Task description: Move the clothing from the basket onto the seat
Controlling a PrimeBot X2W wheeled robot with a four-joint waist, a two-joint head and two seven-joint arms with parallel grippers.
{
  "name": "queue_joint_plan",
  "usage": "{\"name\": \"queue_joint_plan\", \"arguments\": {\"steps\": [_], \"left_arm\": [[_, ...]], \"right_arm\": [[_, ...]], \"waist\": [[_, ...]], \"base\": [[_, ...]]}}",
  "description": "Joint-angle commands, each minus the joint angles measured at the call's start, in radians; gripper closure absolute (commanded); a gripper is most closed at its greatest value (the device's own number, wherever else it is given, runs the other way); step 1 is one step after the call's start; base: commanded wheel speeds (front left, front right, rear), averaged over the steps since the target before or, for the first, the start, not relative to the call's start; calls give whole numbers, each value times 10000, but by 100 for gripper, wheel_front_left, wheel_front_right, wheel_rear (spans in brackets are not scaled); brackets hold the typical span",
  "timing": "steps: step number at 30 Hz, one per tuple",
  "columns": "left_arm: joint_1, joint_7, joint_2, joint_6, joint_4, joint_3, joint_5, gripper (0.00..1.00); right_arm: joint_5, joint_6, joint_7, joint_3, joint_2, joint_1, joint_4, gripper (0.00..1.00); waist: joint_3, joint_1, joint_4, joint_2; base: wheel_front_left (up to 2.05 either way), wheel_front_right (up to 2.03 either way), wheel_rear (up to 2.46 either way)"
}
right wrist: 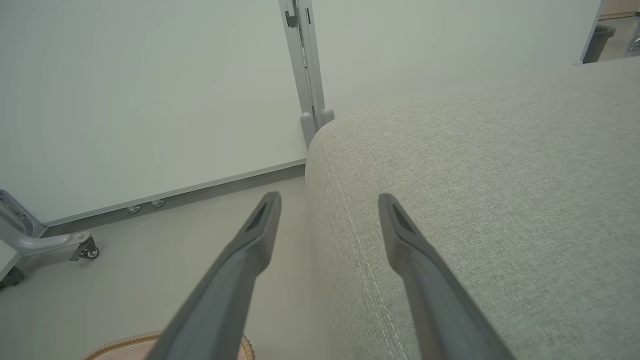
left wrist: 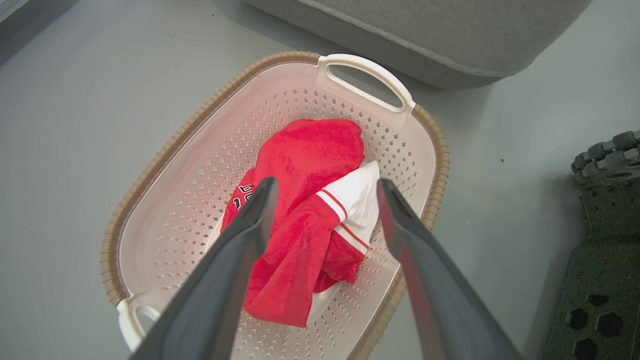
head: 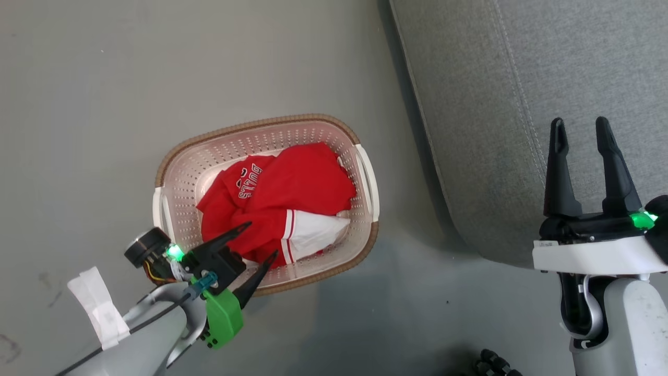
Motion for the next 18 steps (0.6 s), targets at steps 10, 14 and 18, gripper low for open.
{"name": "queue_joint_plan", "arguments": {"steps": [10,14,18], "left_arm": [[-1416,-4,285,-30,1208,-868,393,0],[-1842,-3,302,-30,1557,-1272,925,0],[-2153,-4,221,-30,1744,-1318,1220,0]], "right_arm": [[577,1,-32,49,-20,-443,-303,0],[848,1,-32,-87,-19,-545,-381,0],[1026,1,-32,-89,-19,-584,-371,0]], "waist": [[1948,-1,-587,0],[2367,-1,-746,0],[2709,-1,-820,0]], "base": [[0,0,0],[0,0,0],[0,0,0]]}}
